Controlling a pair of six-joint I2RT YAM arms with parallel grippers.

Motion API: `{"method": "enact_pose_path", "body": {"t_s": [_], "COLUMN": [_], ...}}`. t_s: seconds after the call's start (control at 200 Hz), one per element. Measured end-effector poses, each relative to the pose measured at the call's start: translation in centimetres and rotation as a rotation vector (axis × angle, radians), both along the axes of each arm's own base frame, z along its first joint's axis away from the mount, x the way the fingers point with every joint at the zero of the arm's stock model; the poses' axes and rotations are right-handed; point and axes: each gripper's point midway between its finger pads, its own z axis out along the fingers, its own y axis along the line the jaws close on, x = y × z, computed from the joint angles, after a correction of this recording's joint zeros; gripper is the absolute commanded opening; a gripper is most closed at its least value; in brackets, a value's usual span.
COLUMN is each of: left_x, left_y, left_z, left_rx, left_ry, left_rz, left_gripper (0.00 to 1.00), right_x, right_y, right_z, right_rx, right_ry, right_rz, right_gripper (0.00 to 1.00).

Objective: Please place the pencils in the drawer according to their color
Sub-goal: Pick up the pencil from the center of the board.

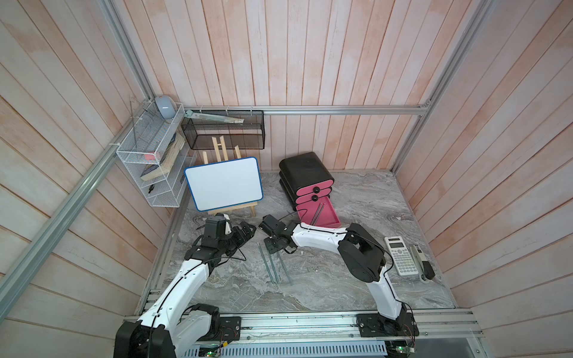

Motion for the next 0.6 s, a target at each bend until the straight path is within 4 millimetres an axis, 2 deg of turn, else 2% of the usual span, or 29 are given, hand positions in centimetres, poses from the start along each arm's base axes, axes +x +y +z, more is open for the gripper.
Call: {"method": "enact_pose_path", "body": {"t_s": [0.085, 0.385, 0.6], "left_x": [0.0, 0.0, -0.2], "left_y": [0.0, -0.2, -0.8], "left_z": [0.0, 0.1, -0.2], "left_rx": [-0.001, -0.008, -0.016], "left_ry": [-0.001, -0.003, 0.011], "left_rz": [-0.001, -0.008, -0.033], "left_gripper": [1.0, 1.0, 1.0], "right_x": [0.3, 0.7, 1.4], "right_y": [-0.2, -0.6, -2.5], "right_z": [0.1, 0.1, 0.2], "right_rx": [-0.013, -0.017, 0.003], "right_ry": [-0.02, -0.042, -0.022], "right_rz": [0.0, -0.015, -0.061], "right_gripper": [0.0, 0.0, 0.0]}}
